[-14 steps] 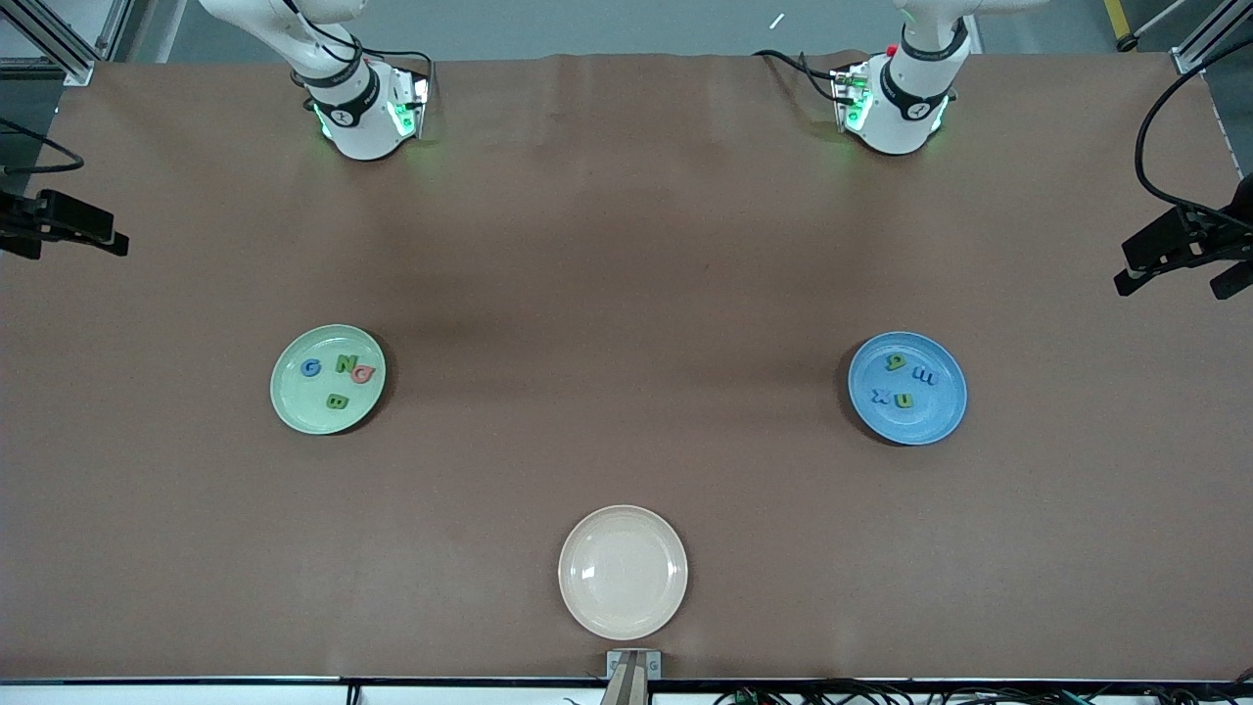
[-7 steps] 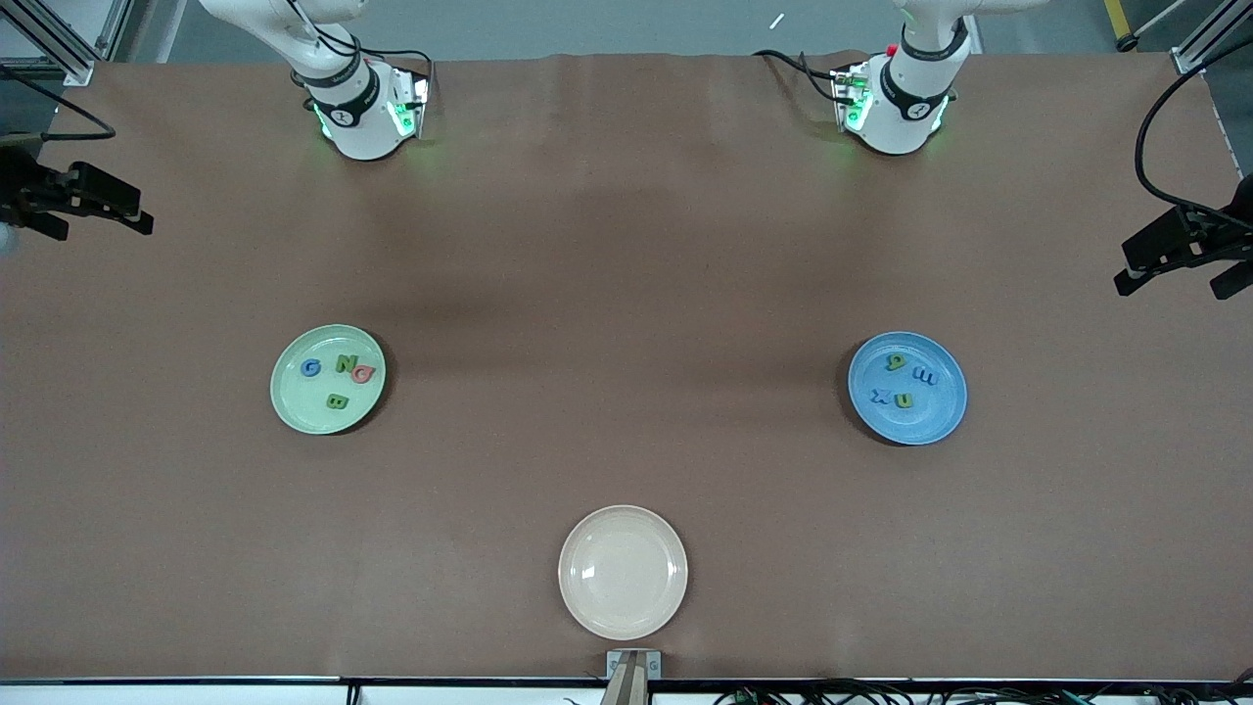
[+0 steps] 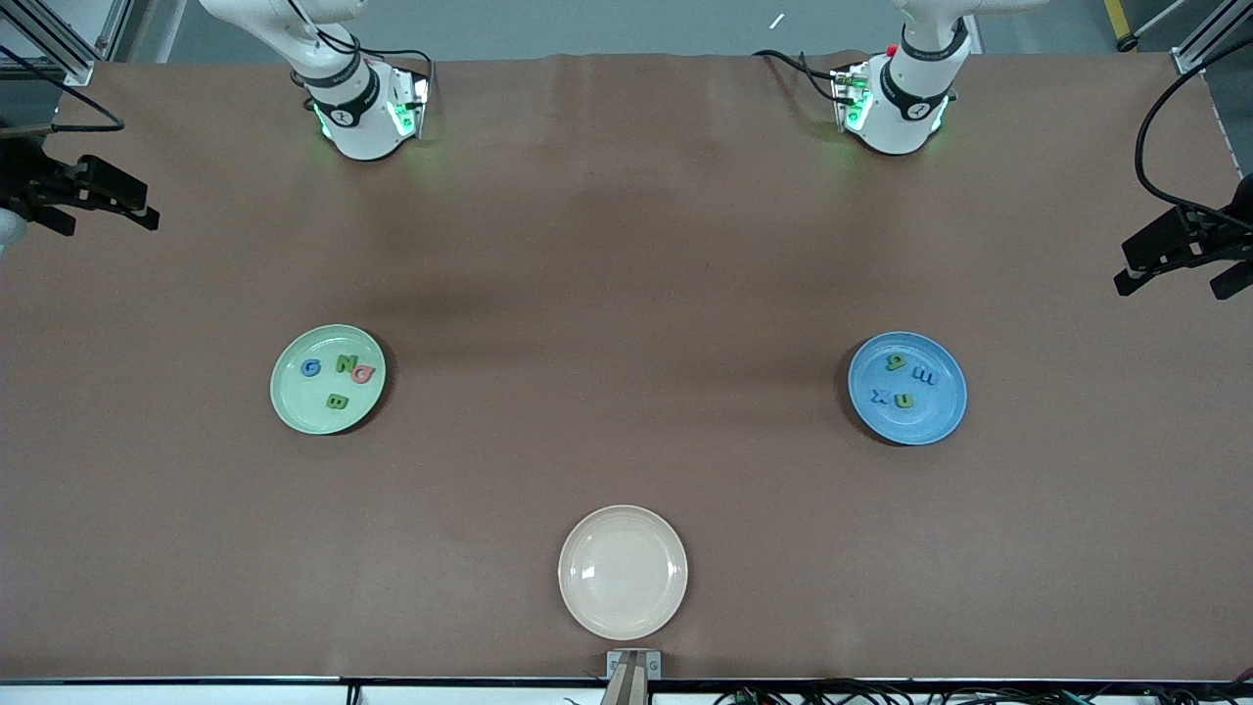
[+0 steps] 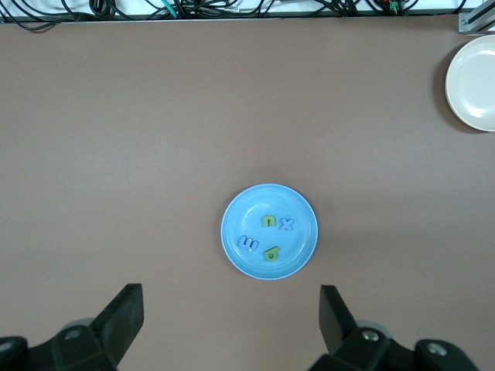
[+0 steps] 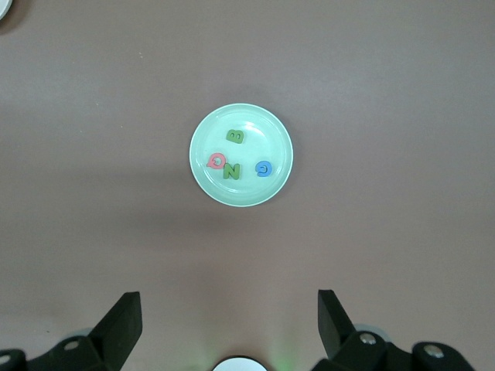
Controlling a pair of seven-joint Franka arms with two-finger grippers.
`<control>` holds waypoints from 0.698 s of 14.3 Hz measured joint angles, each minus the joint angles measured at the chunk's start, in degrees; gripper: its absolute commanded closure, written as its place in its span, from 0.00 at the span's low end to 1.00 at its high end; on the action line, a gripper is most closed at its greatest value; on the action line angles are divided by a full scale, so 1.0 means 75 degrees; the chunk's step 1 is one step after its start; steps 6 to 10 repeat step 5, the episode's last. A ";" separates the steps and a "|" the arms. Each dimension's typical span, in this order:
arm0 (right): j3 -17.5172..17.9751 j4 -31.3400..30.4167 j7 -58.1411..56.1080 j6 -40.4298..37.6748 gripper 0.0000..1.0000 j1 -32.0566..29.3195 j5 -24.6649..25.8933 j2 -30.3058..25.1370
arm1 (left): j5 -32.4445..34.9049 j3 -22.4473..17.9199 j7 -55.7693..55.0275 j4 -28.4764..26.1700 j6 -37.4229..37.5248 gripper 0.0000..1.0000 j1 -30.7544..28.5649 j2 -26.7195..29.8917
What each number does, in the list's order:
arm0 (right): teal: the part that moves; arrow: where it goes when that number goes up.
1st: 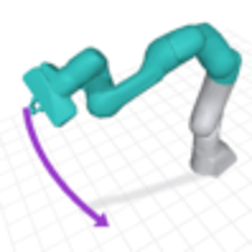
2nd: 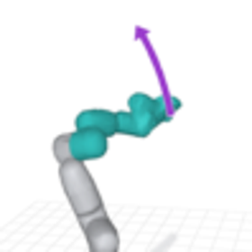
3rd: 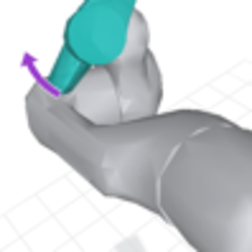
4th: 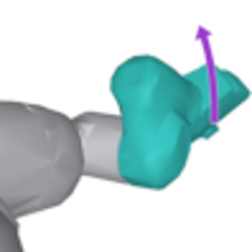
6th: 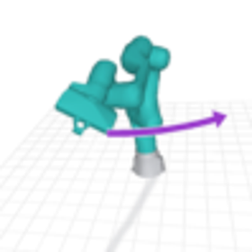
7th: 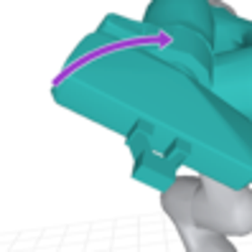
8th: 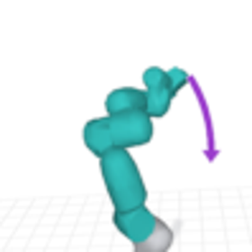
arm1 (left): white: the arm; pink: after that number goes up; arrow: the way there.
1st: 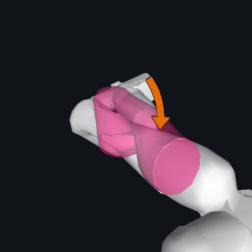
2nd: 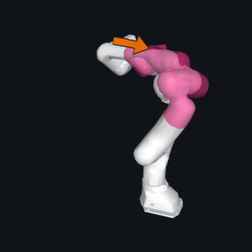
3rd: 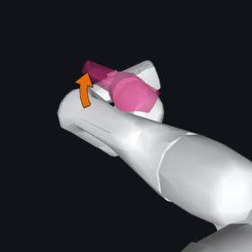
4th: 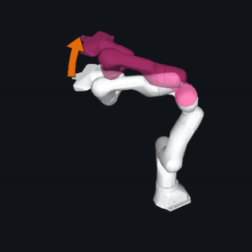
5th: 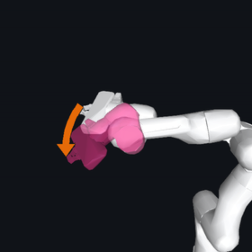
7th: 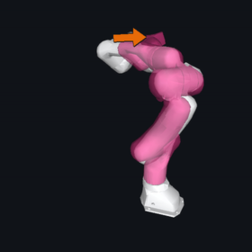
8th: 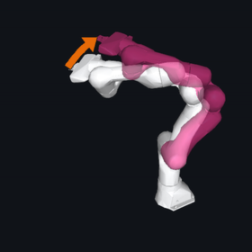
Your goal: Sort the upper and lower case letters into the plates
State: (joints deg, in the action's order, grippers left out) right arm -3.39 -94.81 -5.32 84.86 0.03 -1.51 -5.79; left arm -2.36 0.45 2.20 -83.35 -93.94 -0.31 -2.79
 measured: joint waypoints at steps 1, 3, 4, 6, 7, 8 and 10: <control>0.0000 -0.0010 0.0000 0.0035 0.00 0.0000 0.0053 -0.0006 | 0.0000 0.0000 0.0000 0.0000 0.0000 0.00 0.0000 0.0000; 0.0000 -0.0019 0.0000 0.0096 0.00 0.0000 0.0078 -0.0009 | 0.0000 0.0000 0.0000 0.0000 0.0000 0.00 0.0000 0.0000; 0.0000 -0.0018 0.0000 0.0122 0.00 0.0000 0.0081 -0.0011 | 0.0000 0.0000 0.0000 0.0000 0.0000 0.00 0.0000 0.0000; 0.0001 -0.0019 0.0000 0.0139 0.00 0.0000 0.0081 -0.0012 | 0.0000 0.0000 0.0000 0.0000 0.0000 0.00 0.0000 0.0000; 0.0001 -0.0019 0.0000 0.0139 0.00 0.0000 0.0081 -0.0012 | 0.0000 0.0000 0.0000 0.0000 0.0000 0.00 0.0000 0.0000; 0.0001 -0.0019 0.0000 0.0139 0.00 0.0000 0.0081 -0.0012 | 0.0000 0.0000 0.0000 0.0000 0.0000 0.00 0.0000 0.0000; 0.0001 -0.0019 0.0000 0.0139 0.00 0.0000 0.0081 -0.0012 | 0.0000 0.0000 0.0000 0.0000 0.0000 0.00 0.0000 0.0000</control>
